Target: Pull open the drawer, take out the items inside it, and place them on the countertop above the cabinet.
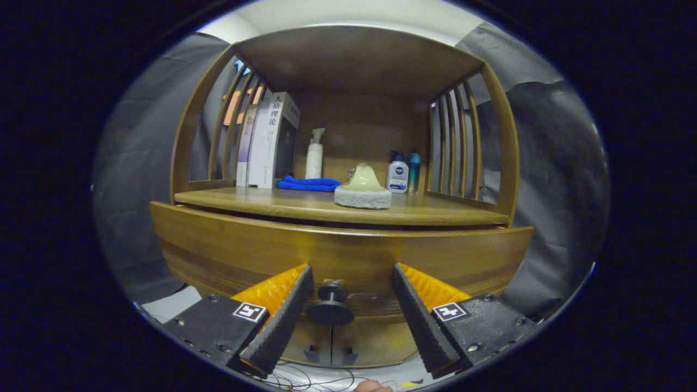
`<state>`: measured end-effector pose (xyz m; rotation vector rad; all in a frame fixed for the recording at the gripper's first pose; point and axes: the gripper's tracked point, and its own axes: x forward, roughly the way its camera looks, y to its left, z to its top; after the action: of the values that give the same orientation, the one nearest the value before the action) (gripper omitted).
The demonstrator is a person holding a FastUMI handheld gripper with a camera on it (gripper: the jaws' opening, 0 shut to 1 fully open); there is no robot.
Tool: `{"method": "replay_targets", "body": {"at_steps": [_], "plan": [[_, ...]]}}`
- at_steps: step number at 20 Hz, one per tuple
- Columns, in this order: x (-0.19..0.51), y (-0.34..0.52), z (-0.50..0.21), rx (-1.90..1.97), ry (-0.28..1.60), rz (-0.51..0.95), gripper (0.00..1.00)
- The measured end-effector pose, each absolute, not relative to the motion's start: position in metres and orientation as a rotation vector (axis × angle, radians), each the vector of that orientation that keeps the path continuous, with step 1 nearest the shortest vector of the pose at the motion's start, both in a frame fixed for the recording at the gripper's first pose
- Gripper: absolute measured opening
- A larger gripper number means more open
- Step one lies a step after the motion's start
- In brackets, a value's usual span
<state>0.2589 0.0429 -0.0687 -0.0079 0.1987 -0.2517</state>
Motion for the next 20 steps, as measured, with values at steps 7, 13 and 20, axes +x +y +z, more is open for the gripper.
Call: {"method": "replay_targets", "body": {"at_steps": [7,13,20], "plan": [[0.277,0.036,-0.071,-0.006,0.204,-0.249,0.97],[0.290,0.031,-0.071,0.000,0.216,-0.244,0.97],[0.296,0.029,-0.072,-0.007,0.208,-0.245,0.97]]}}
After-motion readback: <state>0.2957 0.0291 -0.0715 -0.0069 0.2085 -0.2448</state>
